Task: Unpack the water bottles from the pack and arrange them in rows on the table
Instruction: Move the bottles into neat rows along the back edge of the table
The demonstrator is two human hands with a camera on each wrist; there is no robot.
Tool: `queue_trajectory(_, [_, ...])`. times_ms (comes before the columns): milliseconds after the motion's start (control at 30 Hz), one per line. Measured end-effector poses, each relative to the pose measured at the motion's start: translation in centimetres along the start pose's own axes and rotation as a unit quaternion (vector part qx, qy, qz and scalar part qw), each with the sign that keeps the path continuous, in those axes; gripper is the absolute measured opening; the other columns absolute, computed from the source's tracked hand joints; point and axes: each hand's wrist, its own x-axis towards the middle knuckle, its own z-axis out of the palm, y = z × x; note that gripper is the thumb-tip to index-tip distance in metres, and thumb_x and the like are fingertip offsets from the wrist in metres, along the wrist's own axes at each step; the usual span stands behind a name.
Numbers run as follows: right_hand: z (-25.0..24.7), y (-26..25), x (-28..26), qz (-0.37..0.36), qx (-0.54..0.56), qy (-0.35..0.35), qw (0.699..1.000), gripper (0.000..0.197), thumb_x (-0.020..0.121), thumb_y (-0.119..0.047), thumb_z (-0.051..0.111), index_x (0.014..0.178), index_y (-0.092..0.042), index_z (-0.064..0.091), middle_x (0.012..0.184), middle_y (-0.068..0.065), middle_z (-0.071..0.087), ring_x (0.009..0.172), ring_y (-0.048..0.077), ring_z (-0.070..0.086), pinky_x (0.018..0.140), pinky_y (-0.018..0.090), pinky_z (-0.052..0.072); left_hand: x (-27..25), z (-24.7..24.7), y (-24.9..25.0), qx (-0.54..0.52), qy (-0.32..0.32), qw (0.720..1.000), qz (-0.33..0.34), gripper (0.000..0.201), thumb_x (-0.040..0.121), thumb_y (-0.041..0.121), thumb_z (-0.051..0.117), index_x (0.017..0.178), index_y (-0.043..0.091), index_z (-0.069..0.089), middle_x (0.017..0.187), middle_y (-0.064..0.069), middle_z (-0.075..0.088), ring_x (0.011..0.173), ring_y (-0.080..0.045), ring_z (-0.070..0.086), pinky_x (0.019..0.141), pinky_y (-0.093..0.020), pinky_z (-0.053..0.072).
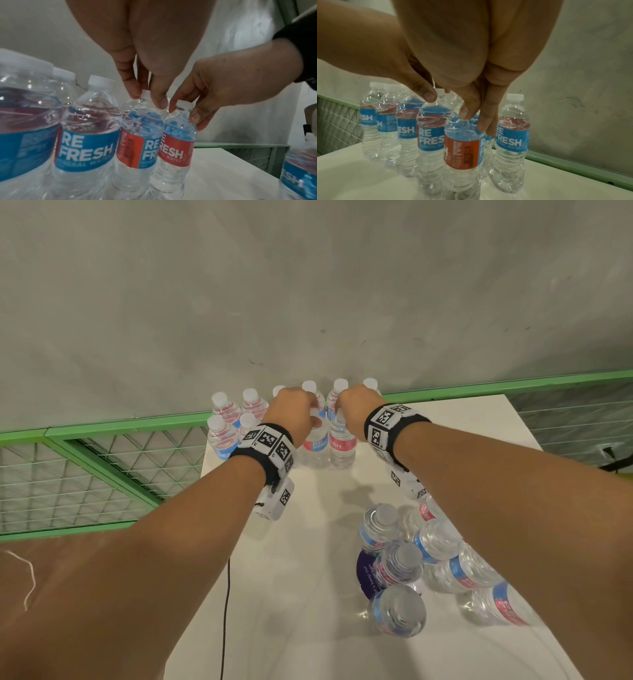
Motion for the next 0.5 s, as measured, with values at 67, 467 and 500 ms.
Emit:
queue_trajectory(67, [0.0,0.0,0.0,-0.003,-0.008,0.001,1.000,0.026,0.092,0.000,0.047,0.114,-0.002,0.061,0.115,0.018,0.062,0.107,0.032,0.061,0.082,0.034,0.048,0.1,0.0,-0.3,-0.011,-0.004,1.000,0.004,0.032,0.087,0.019,0.069,0.119,0.015,0.068,0.113,-0.011,0.065,0.105,-0.029,0.058,0.087,-0.031,0.044])
queue_trajectory(467, [-0.6,-0.2,-0.3,0.010,-0.013,-0.008,1.000,0.028,0.095,0.000,0.044,0.119,-0.001,0.058,0.120,0.018,0.060,0.111,0.031,0.060,0.086,0.034,0.048,0.2,0.7,-1.6,-0.024,-0.001,0.999,0.034,0.042,0.081,0.000,0.067,0.117,0.021,0.069,0.116,-0.006,0.066,0.103,-0.027,0.062,0.087,-0.030,0.048])
queue_trajectory(500, [-0.5,-0.3,-0.3,0.012,-0.014,-0.007,1.000,0.028,0.095,0.001,0.044,0.119,-0.001,0.058,0.121,0.018,0.060,0.112,0.031,0.060,0.087,0.034,0.048,0.0,0.5,-1.5,-0.022,0.000,0.999,0.037,0.043,0.081,0.001,0.069,0.120,0.020,0.067,0.119,-0.006,0.065,0.105,-0.027,0.061,0.088,-0.029,0.046])
